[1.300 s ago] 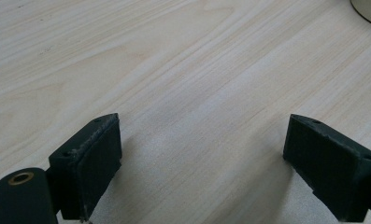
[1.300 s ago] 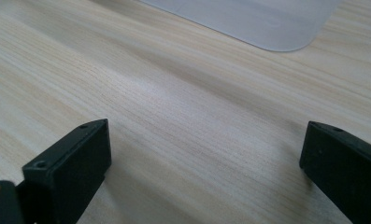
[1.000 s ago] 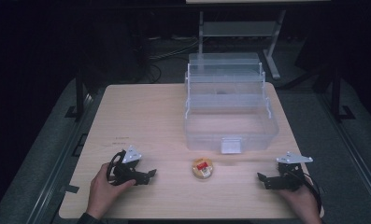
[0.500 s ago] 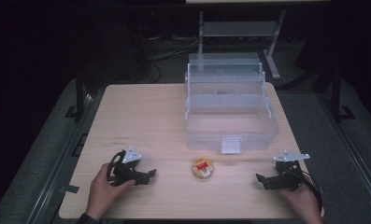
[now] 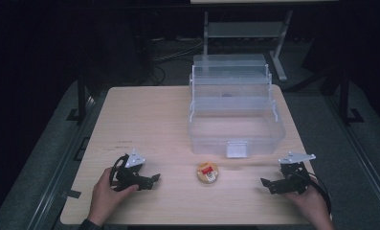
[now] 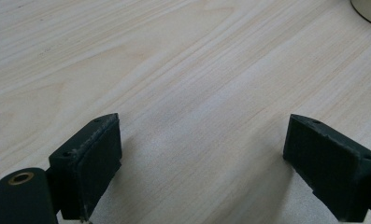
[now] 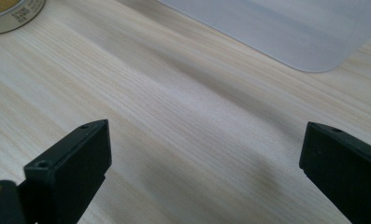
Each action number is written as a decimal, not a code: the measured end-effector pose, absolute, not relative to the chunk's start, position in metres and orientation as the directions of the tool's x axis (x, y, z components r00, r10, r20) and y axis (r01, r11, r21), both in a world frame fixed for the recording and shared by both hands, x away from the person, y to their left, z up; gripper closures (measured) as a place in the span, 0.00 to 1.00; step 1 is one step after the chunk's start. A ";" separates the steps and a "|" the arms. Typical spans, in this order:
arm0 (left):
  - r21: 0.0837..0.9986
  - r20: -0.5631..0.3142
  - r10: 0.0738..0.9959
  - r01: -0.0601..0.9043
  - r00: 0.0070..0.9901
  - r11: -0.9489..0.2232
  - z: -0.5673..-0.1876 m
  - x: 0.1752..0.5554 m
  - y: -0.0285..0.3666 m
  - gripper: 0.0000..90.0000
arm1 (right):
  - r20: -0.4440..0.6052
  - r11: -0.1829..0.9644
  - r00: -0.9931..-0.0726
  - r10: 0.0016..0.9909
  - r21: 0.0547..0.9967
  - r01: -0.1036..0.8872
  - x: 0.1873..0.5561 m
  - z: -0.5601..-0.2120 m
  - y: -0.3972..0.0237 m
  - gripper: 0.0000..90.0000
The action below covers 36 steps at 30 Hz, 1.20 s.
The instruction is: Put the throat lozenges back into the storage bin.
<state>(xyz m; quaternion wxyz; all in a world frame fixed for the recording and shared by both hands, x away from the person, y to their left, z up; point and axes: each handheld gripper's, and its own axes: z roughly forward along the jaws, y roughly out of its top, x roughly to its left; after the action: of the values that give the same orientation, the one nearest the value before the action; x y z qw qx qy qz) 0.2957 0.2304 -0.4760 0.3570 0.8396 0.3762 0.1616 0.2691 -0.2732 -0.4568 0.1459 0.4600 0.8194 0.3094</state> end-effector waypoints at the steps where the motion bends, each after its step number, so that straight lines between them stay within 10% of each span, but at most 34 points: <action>1: 0.721 0.002 0.748 0.517 0.664 -0.462 -0.476 0.296 0.230 0.12 | 0.049 0.386 -0.538 0.841 0.643 0.662 0.269 -0.456 -0.273 0.02; 36: 0.719 0.005 0.746 0.516 0.666 -0.465 -0.476 0.296 0.231 0.12 | 0.046 0.467 -0.627 0.778 0.626 0.625 0.273 -0.435 -0.250 0.06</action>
<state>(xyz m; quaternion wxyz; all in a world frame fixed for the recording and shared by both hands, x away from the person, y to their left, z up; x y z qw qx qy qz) 0.2958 0.2306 -0.4759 0.3558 0.8404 0.3755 0.1617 0.2733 -0.2502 -0.4351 0.1235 0.4138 0.8474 0.3090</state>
